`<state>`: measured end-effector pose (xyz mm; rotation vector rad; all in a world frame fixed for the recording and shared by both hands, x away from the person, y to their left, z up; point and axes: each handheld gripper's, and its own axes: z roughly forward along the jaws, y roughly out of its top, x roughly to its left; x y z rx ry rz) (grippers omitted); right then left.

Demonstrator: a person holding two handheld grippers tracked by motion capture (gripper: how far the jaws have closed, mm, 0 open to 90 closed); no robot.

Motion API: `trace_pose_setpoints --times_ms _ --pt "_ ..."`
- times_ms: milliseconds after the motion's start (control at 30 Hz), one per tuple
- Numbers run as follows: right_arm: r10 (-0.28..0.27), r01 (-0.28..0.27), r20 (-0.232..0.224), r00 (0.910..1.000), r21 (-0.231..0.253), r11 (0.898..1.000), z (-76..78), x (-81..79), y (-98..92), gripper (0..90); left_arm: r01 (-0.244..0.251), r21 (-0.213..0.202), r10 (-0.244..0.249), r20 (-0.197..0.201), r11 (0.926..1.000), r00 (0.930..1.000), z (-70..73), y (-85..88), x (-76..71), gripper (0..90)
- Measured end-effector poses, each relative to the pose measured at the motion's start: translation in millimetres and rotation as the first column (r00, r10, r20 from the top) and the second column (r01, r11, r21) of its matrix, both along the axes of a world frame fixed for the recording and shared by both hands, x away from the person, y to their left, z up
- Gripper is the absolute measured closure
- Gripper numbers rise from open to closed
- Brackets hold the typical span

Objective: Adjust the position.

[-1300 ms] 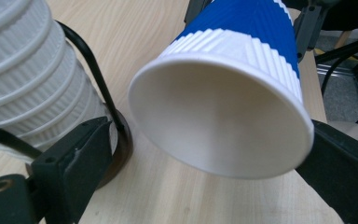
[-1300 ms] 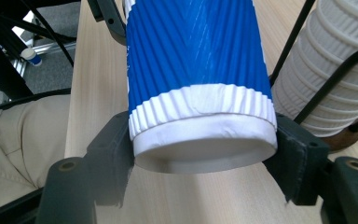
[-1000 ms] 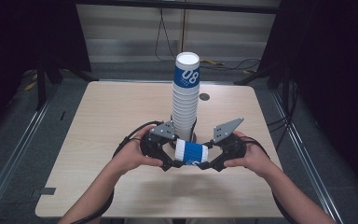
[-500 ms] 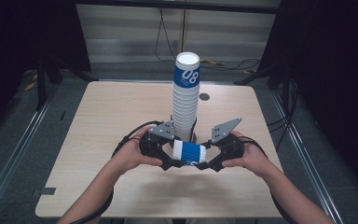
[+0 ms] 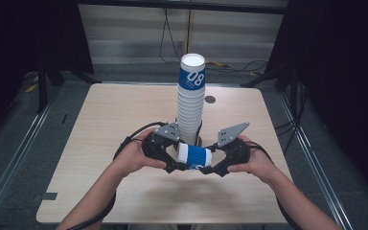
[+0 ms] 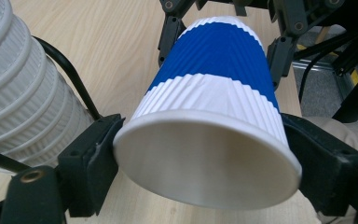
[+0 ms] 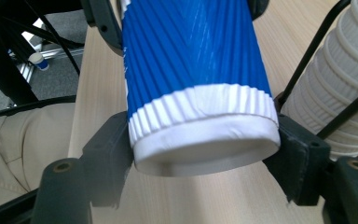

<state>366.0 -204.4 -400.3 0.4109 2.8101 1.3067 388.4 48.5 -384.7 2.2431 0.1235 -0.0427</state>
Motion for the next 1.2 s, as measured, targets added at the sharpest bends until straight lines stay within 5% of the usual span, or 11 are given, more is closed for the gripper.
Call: trace_pose_setpoints --times_ms 800,1067,1200 --pt "-0.013 0.013 0.003 0.9999 -0.011 1.000 -6.8 -1.7 2.3 25.0 -0.017 0.052 0.020 -0.063 0.9985 0.9978 5.1 0.3 -0.7 20.9" --pt "-0.027 0.027 0.007 0.9996 -0.032 0.999 -8.7 -2.5 1.1 21.0 -0.023 0.084 0.029 -0.069 0.9962 0.9972 9.1 3.4 -1.2 20.9" --pt "-0.027 0.027 0.014 0.9996 -0.050 0.998 -9.5 -3.5 -1.1 20.3 -0.033 0.132 0.043 -0.076 0.9907 0.9961 10.2 9.2 0.2 20.9"
